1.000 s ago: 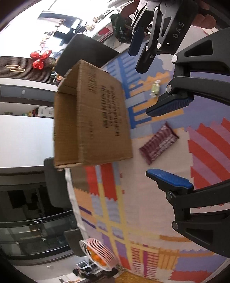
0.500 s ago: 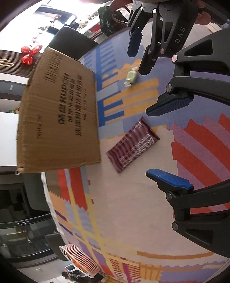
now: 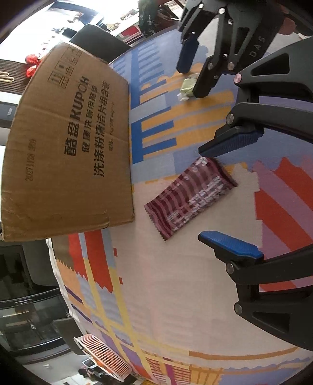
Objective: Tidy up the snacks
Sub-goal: 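Grasp the white-green candy with the right tool while the left tool grasps the maroon striped bar, then carry both items over the box and open both tools to drop them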
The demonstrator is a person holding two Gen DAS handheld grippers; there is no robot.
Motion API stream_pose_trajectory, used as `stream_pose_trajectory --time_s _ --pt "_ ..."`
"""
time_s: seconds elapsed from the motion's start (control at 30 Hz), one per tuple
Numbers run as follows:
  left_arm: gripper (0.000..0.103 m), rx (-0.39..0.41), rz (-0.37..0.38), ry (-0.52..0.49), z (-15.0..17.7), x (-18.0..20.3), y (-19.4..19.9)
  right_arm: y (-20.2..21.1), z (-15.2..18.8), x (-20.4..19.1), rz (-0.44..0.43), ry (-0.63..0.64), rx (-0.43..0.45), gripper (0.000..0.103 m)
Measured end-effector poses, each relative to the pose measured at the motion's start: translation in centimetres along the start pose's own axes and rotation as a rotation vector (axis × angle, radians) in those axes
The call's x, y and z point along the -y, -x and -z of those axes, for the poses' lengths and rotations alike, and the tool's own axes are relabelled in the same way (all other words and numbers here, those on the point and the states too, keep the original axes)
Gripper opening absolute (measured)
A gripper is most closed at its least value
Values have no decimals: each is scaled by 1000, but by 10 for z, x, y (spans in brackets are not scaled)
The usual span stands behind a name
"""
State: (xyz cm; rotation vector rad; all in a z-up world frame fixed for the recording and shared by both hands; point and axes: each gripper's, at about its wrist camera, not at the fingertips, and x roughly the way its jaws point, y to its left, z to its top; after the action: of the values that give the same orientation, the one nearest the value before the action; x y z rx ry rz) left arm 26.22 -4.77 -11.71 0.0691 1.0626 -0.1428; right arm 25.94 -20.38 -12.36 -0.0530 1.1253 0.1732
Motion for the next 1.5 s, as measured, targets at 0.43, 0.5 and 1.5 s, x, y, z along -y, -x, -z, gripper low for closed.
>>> stream_pose_trajectory --time_s 0.43,0.5,1.5 --pt "64 -19 -38 32 -17 -1 -26 -4 2 1 -9 -25 49 20" --pt "64 -21 -47 33 -18 -1 -29 -3 0 1 -19 -38 56 20" --pt "37 107 68 11 -7 -10 43 52 -12 -25 -51 -22 158 20"
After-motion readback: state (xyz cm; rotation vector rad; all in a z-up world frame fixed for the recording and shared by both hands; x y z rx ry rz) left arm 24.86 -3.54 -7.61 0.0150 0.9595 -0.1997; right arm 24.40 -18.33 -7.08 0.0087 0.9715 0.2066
